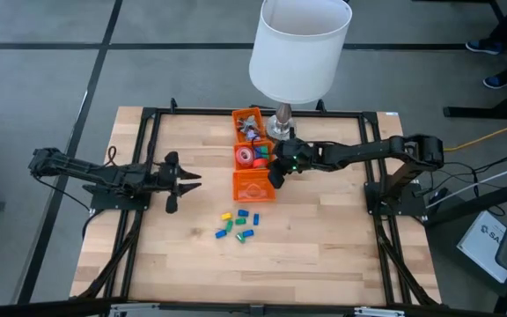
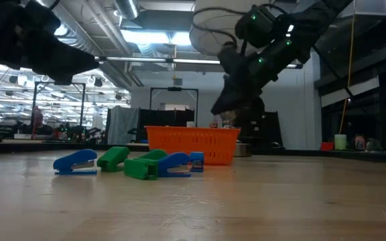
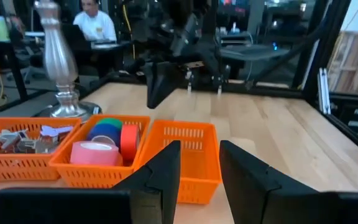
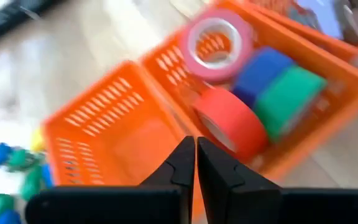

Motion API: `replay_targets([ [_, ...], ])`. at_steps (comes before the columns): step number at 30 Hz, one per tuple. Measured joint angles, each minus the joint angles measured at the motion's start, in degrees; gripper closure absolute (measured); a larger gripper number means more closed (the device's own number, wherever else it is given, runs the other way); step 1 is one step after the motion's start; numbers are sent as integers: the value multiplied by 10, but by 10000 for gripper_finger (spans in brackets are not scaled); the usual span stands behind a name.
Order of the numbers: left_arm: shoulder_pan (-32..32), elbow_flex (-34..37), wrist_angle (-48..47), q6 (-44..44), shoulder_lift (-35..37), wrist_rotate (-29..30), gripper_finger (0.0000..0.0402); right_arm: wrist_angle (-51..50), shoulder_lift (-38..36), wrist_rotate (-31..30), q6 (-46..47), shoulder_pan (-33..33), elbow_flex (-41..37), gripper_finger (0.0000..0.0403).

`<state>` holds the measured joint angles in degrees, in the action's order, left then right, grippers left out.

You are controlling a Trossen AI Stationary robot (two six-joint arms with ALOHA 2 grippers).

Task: Pick and place Stapler, Stapler remover, tape
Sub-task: Put the blue stapler into the bottom orange basket

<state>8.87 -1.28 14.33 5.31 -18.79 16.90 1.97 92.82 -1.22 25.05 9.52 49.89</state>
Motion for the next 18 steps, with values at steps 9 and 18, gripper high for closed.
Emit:
replay_targets([
  [9,-33,8,-23,-14,50,-59,294,116,0,115,-6,-48,0,381],
  [18,-81,8,-59,-21,63,-67,290,113,0,144,-95,-118,56,381],
])
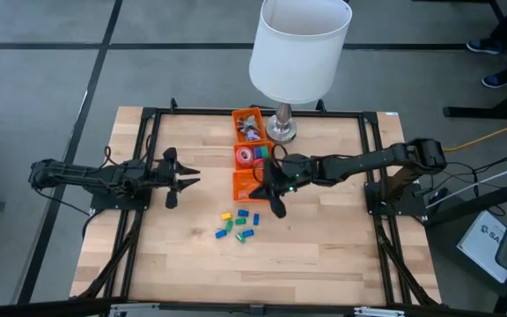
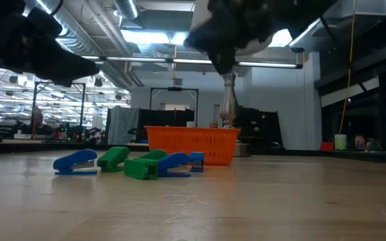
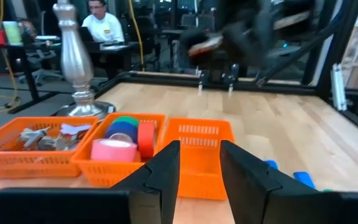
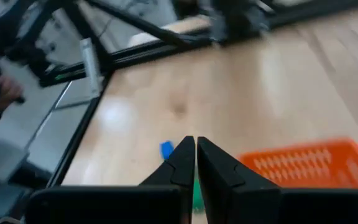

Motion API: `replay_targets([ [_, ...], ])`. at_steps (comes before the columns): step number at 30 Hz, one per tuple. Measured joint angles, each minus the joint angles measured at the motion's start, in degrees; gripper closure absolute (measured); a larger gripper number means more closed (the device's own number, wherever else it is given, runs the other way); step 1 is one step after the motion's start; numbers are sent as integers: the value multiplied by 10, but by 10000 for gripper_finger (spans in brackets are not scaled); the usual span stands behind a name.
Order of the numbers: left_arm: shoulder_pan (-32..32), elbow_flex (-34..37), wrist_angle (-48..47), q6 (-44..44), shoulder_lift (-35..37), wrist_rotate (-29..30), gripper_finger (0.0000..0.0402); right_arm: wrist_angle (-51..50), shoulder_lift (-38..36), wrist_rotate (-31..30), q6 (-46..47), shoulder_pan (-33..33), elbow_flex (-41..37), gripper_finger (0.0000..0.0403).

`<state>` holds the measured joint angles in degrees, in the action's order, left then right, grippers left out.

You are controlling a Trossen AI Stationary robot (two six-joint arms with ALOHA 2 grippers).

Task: Pick and place Stapler, Stapler remover, tape
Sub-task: Put the blue stapler into the bottom orange basket

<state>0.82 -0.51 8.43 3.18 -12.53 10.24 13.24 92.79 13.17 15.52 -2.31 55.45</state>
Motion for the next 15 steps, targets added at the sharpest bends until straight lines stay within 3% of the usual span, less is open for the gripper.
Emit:
replay_targets([
  [5,-10,0,-20,-10,0,1,293,-1,0,0,-86,-34,23,381],
  [15,-14,0,-28,-23,-1,5,290,-10,0,0,-84,-49,24,381],
])
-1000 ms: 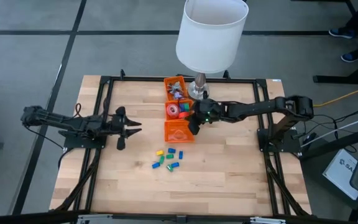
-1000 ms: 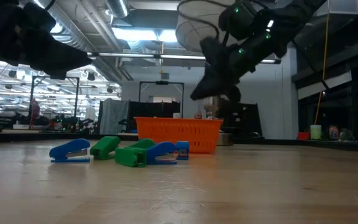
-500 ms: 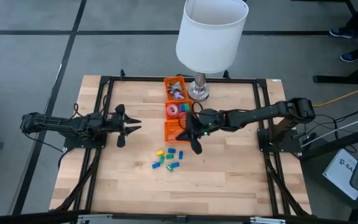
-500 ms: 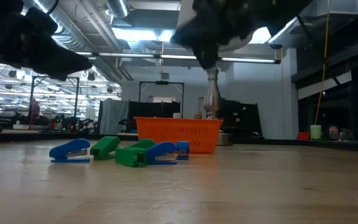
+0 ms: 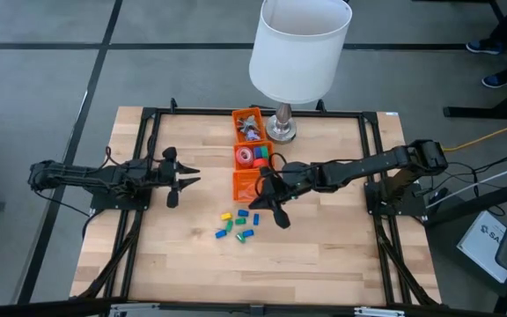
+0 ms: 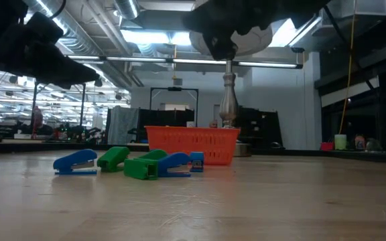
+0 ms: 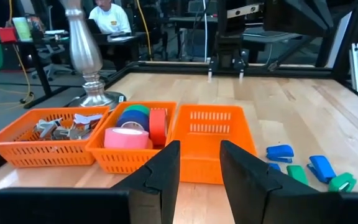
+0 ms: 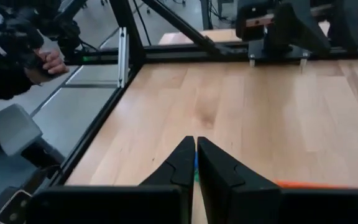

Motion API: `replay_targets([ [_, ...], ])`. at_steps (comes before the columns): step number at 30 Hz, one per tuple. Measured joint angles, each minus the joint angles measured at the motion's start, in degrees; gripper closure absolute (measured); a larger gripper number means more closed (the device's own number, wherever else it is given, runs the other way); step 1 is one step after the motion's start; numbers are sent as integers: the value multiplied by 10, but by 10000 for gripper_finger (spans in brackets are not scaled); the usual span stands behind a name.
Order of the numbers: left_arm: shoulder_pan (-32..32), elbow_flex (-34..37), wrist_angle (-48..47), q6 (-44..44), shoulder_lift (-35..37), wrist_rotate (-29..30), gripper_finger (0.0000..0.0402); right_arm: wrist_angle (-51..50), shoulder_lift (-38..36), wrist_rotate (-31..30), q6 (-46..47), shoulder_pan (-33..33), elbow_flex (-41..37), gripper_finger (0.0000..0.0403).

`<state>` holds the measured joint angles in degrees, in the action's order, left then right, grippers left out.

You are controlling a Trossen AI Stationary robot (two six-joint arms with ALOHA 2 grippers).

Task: Pick and place Stapler, Stapler remover, tape
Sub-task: Put the blue stapler into the bottom orange basket

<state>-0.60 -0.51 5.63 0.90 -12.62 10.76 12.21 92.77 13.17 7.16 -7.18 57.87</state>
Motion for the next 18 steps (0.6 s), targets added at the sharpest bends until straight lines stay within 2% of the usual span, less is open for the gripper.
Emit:
replay_targets([
  [4,0,0,4,-15,0,0,293,-27,0,0,-1,0,0,381],
  [6,1,0,5,-9,0,-19,294,-48,0,0,-1,0,0,381],
  [11,2,0,5,-19,0,-167,293,-54,0,0,-1,0,0,381],
  [13,2,0,5,-33,0,-200,291,-54,0,0,-1,0,0,381],
  [18,2,0,-2,-24,0,-164,292,-63,0,0,-2,0,0,381],
])
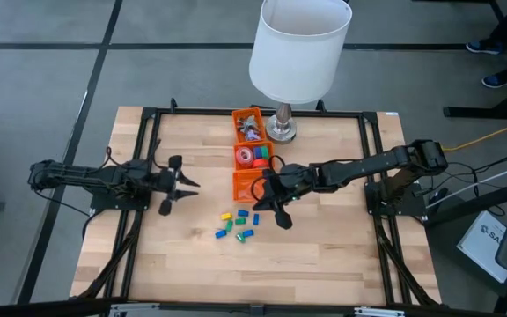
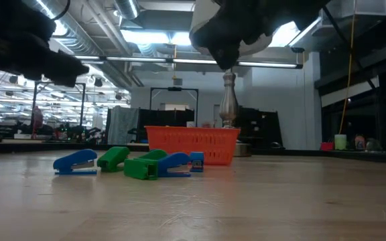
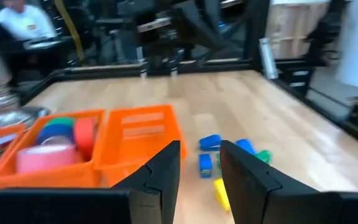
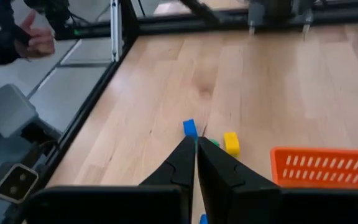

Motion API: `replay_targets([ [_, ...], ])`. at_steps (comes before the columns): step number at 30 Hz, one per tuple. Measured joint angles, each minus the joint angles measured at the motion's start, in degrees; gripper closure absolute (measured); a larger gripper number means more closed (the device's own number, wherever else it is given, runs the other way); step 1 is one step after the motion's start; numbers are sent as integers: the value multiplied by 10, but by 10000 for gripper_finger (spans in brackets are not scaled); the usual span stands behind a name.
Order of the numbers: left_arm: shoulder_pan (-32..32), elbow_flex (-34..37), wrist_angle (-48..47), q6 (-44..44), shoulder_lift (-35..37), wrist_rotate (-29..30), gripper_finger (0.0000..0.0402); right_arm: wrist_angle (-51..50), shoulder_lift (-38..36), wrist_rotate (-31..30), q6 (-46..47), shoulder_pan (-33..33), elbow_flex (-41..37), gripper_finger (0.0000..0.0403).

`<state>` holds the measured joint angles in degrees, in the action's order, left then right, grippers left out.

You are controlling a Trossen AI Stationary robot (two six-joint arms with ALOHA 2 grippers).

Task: Pick and place Stapler, Stapler remover, tape
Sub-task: Put the blue stapler into the bottom orange basket

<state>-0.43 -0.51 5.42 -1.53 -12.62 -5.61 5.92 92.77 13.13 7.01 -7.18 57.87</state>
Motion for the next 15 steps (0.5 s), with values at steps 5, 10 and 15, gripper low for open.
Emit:
replay_targets([
  [5,0,0,-44,39,-1,85,294,-16,0,0,-1,0,0,381],
  [10,0,0,-41,46,-9,100,292,-17,0,0,-13,0,0,379],
  [15,0,0,-40,48,-10,100,291,-19,0,0,-15,0,0,333],
])
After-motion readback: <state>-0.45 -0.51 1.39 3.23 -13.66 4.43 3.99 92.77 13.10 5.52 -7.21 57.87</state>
